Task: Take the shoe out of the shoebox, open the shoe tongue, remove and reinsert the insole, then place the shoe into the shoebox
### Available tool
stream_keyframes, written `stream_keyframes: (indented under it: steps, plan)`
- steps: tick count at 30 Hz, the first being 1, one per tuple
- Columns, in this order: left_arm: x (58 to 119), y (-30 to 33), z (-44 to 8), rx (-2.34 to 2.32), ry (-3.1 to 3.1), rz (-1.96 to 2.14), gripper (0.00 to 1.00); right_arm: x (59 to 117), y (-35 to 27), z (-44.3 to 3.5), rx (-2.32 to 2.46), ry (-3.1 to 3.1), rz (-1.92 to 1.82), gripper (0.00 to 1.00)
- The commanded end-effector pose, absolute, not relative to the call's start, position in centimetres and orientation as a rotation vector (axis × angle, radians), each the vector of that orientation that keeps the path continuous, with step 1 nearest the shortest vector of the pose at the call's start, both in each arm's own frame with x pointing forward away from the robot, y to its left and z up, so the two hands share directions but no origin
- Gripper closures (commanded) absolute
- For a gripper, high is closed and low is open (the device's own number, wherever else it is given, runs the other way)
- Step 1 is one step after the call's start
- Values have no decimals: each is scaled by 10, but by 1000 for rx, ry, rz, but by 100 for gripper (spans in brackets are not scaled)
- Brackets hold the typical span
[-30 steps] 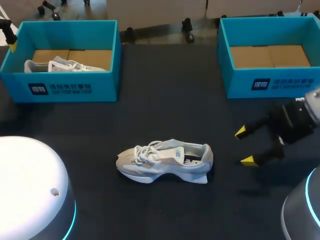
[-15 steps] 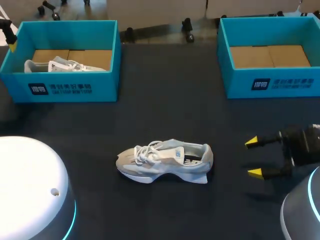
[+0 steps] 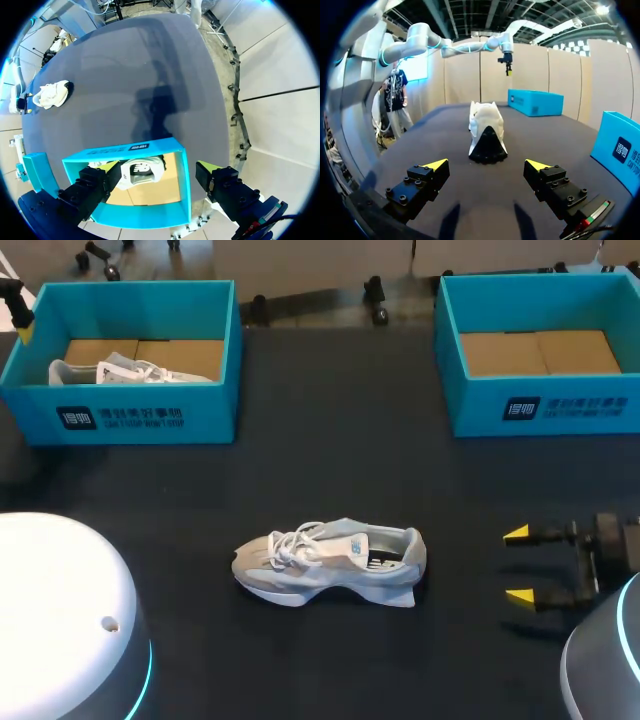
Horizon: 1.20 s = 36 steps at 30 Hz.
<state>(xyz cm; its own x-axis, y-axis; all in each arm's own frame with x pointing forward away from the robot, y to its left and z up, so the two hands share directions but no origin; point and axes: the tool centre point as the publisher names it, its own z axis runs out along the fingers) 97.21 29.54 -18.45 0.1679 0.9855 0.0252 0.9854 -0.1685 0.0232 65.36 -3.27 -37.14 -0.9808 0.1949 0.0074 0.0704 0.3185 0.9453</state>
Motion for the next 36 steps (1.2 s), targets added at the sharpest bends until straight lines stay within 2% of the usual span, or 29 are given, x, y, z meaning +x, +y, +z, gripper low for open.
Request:
stream_keyframes:
  steps: [1, 20, 36]
  plan:
    - [971, 295, -184, 2400, 2024, 60, 0, 656, -33, -375, 243, 2456, 1769, 0]
    - [971, 295, -184, 2400, 2024, 60, 0, 666, -28, -377, 268, 2502, 1771, 0]
    - [971, 295, -184, 2400, 2024, 60, 0, 675, 20, -388, 240, 2546, 1783, 0]
